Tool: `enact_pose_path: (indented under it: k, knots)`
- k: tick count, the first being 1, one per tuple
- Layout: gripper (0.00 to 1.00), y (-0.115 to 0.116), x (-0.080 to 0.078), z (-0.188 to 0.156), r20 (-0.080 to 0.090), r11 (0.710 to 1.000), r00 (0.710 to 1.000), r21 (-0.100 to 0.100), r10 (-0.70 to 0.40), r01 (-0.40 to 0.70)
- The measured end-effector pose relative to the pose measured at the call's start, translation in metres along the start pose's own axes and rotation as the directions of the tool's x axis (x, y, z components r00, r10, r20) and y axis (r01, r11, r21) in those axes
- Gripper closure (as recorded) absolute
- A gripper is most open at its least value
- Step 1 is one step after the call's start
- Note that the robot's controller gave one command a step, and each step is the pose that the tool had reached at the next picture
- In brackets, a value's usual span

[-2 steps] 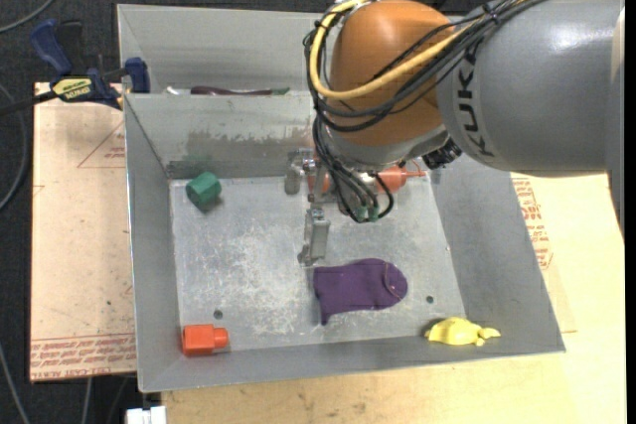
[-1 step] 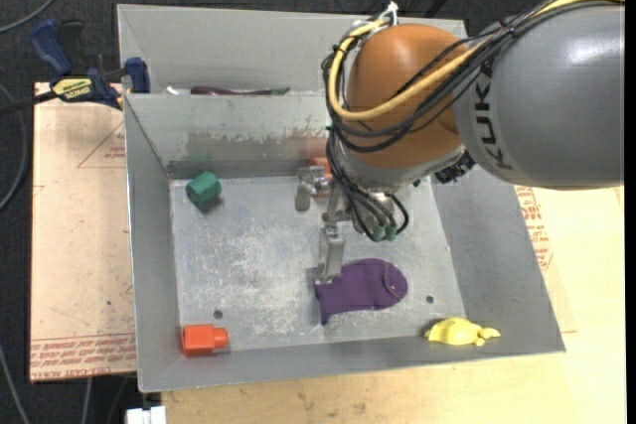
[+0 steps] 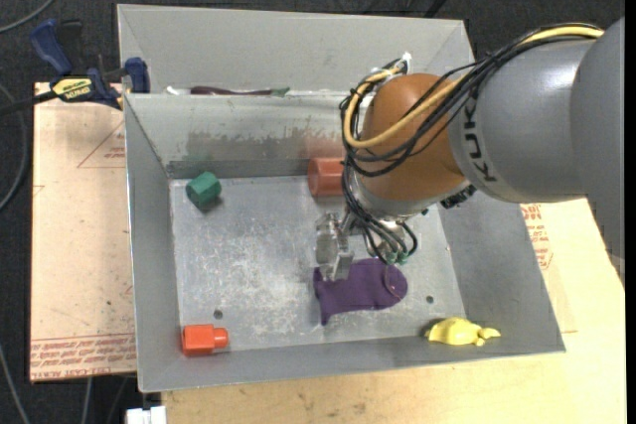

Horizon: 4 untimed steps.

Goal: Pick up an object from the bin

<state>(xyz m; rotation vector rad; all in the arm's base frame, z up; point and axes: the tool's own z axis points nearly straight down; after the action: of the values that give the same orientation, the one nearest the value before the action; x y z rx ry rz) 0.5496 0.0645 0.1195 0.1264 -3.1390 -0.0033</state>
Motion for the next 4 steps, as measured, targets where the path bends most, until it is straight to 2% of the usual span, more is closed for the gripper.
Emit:
enact_pose_path:
  k: [1, 2, 3, 4]
  knots:
    - [0.0, 0.0, 0.0, 0.0, 0.001, 1.0, 1.0, -0.001, 0.0, 0.0]
    - [0.0, 0.0, 0.0, 0.0, 0.0, 1.0, 1.0, -0.001, 0.0, 0.0]
    - [0.0, -0.009, 0.006, 0.014, 0.007, 0.996, 0.996, -0.001, -0.088, 0.088]
    - [1.0, -0.052, 0.008, 0.049, 0.002, 0.926, 0.926, -0.001, -0.378, 0.378]
